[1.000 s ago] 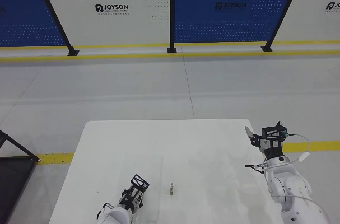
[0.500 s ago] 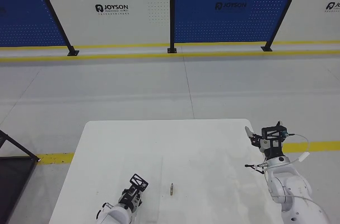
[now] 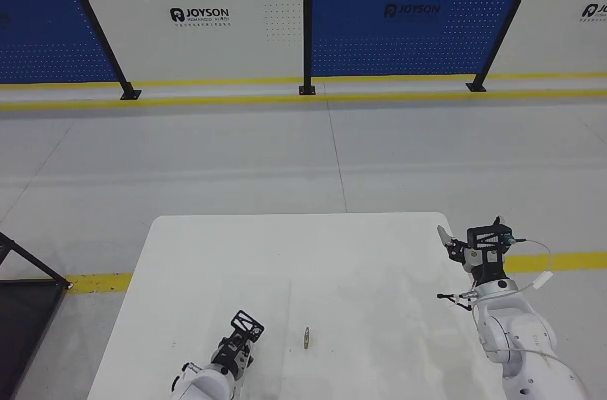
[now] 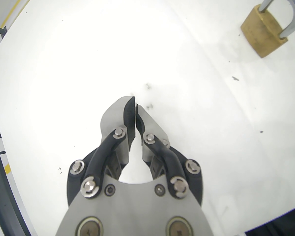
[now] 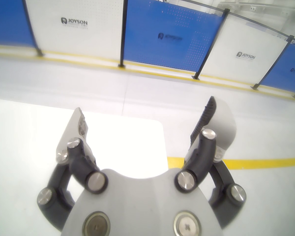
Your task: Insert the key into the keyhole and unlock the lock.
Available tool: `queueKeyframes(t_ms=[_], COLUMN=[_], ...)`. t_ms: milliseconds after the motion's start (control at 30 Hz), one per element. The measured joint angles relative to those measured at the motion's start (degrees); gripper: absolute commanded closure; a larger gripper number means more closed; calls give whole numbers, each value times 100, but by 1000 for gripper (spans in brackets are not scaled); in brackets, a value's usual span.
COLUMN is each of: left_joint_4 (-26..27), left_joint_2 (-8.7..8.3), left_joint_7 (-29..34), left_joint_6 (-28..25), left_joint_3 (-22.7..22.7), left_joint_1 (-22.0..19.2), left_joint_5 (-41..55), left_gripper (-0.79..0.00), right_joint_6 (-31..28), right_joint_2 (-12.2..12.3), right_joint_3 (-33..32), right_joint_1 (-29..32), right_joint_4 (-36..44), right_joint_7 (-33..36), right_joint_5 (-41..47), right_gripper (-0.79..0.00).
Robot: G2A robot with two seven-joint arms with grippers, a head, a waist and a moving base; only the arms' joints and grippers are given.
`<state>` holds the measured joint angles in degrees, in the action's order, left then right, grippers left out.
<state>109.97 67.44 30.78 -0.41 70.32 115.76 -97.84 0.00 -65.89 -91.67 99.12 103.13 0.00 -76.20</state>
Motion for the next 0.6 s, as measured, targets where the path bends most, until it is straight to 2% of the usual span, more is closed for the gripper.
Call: queueKeyframes(t_ms=[433, 600], left_joint_4=[299, 674], left_joint_2=[-34, -69], left_joint_7=[-338, -1135], left_joint_6=[-45, -294], left_joint_3=[270, 594], left_joint_1=[282, 534], left_joint_5=[373, 964], left_gripper=[0, 0], right_joint_6=[0, 0], right_joint_2=[0, 0], right_joint_3=[0, 0], right_joint_1=[0, 0], right_joint_4=[0, 0], right_joint_7=[0, 0], right_joint_5=[0, 0], right_gripper=[-785, -785])
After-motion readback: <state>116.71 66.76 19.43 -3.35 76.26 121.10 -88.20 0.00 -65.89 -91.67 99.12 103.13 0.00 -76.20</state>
